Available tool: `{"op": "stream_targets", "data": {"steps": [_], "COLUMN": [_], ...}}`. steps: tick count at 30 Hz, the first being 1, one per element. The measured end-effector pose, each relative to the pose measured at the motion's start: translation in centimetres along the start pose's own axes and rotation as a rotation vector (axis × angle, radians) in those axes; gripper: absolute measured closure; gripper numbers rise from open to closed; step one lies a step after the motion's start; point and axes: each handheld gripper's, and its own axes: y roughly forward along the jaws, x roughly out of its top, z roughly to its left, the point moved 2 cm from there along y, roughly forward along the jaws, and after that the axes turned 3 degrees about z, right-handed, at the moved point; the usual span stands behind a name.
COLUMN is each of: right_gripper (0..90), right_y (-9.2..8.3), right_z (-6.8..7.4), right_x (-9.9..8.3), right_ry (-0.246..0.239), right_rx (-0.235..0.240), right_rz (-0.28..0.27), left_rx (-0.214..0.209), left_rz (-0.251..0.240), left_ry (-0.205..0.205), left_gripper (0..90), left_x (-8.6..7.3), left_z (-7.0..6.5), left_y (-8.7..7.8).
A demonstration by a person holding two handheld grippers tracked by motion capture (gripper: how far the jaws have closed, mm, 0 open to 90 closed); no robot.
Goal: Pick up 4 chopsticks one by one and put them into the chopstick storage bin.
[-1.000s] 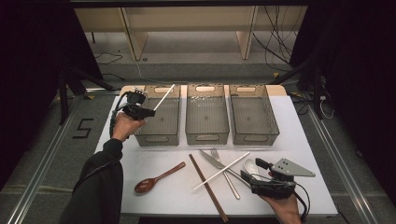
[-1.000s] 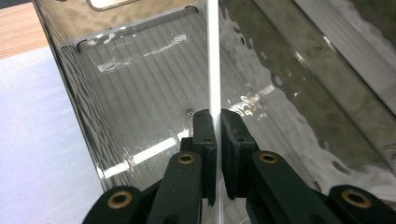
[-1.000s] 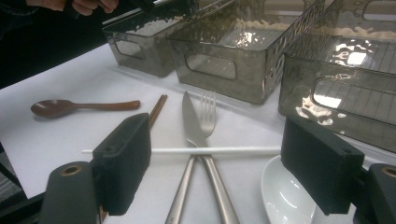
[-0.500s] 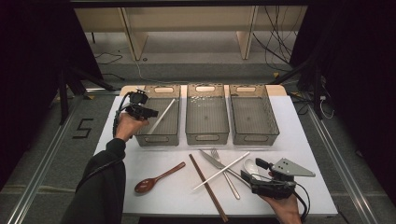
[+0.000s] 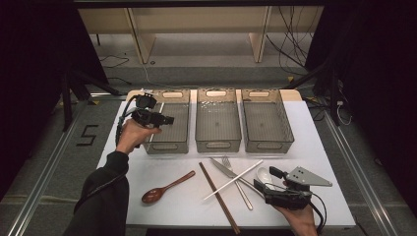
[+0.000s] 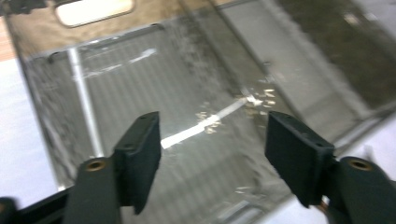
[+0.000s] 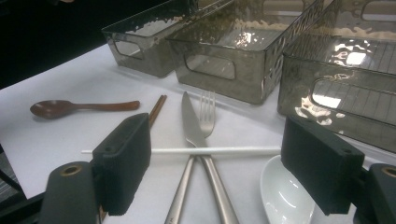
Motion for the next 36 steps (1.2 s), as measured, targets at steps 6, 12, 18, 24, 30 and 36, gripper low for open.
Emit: {"op": "stream_targets", "data": {"steps": [6,12,18,24,30,36], "right_gripper": [25.0,25.0,25.0,25.0,25.0,25.0], "right_y": [0.0,-0.1,-0.1,-0.2,-0.2,-0.2], "right_z": [0.0,0.0,0.1,0.1,0.0,0.0], "right_x": [0.0,0.0,0.1,0.1,0.1,0.1], "right_ry": [-0.004,-0.004,-0.005,-0.005,-0.006,-0.006], "right_rx": [-0.001,-0.003,-0.003,-0.002,-0.007,-0.007], "right_rz": [-0.001,-0.003,-0.003,-0.003,-0.007,-0.004], "left_rx": [-0.056,-0.107,-0.109,-0.105,-0.109,-0.119], "left_rz": [-0.027,-0.050,-0.069,-0.067,-0.043,0.015], "left_ry": [0.046,0.076,0.094,0.107,0.158,0.216], "left_gripper": [27.1,23.9,22.1,20.4,20.0,19.8], "left_x": [-1.1,-2.5,-3.0,-3.5,-4.0,-4.6], "left_z": [-3.2,-5.9,-7.0,-7.6,-9.4,-11.5], "left_y": [-0.9,-1.0,-0.7,-0.5,-0.4,1.2]}}
